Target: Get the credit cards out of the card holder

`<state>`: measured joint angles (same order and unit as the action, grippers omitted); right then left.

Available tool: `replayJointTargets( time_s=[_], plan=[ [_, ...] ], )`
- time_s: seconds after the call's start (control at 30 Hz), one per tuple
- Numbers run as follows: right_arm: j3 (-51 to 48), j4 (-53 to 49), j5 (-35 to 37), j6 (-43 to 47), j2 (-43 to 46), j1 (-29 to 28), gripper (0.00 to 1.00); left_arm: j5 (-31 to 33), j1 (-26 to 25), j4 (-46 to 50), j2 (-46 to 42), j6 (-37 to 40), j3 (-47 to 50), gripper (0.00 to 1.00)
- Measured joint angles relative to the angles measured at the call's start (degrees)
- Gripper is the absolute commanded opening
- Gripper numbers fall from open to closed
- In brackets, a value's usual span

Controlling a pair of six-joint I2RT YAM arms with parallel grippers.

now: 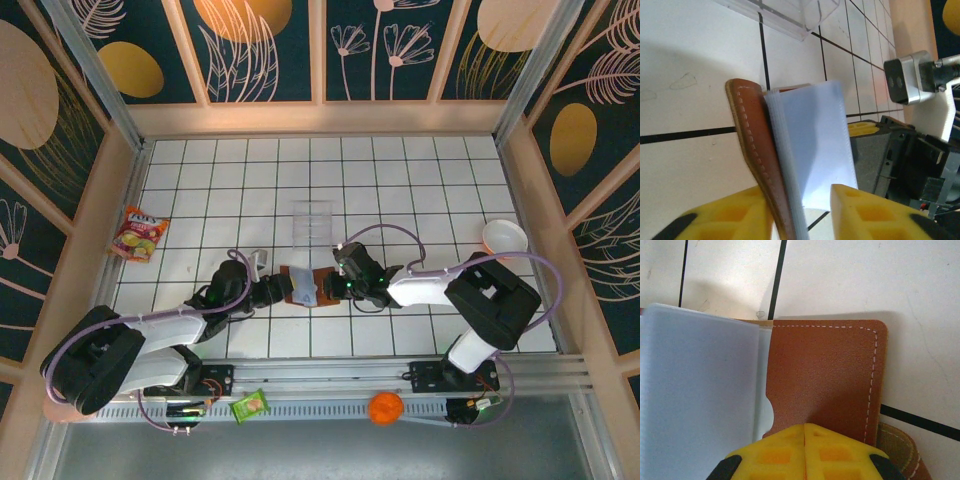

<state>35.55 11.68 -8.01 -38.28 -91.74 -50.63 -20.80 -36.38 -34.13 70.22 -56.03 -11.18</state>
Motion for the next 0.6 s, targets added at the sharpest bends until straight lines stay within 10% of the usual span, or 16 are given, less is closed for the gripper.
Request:
replayJointTargets(
  time_s=[0.37,0.6],
  plan=[
    [0.00,0.13,-0.04,0.00,-0.04,0.00,0.09,0.22,0.00,0.07,-0.94,0.33,0.00,0.43],
    [0.00,0.13,-0.17,-0.20,-0.04,0.00,0.15,0.17,0.00,0.00,1.40,0.44,-0.02,0.24]
  ],
)
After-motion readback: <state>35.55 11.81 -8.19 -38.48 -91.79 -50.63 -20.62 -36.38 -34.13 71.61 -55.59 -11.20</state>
